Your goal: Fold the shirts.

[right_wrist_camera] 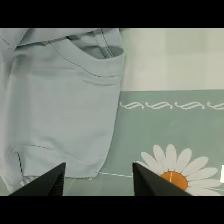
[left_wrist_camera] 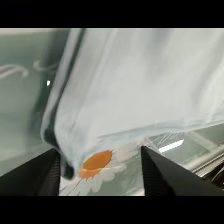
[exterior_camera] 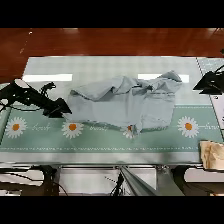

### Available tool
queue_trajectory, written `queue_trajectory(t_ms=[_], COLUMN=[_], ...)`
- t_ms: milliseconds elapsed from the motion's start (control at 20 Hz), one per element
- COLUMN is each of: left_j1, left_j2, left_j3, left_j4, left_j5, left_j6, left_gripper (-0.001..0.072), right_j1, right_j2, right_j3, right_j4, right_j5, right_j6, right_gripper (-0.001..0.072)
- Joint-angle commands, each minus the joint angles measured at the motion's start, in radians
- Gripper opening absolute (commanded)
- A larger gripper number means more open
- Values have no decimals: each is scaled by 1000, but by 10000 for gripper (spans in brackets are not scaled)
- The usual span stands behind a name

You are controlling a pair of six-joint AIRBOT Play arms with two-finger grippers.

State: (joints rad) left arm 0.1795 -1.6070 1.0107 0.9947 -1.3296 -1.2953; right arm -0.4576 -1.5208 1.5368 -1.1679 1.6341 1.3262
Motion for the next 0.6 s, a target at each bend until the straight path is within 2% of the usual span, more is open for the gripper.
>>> queue_trajectory(t_ms=[0, 50, 100, 200, 300, 550], left_j1=[-43, -47, -48, -44, -40, -39], left_j2=[-43, -47, -47, -45, -44, -33], left_j3=[-6, -6, -6, -6, -6, -6], left_j4=[7, 7, 7, 7, 7, 6], left_j5=[101, 108, 110, 93, 71, 57], left_j6=[-16, -25, -27, -25, -20, 24], left_gripper=[318, 151, 146, 32, 25, 25], right_j1=[-2, -2, -2, -2, -5, -24], right_j2=[2, 2, 2, 11, 52, 207], right_j3=[-3, -4, -4, -25, -124, -537], right_j4=[7, 2, -18, -87, -125, -37], right_j5=[6, 15, 27, 35, 10, -96], right_j6=[-4, -4, -4, -4, -4, -70], right_gripper=[489, 489, 489, 489, 489, 493])
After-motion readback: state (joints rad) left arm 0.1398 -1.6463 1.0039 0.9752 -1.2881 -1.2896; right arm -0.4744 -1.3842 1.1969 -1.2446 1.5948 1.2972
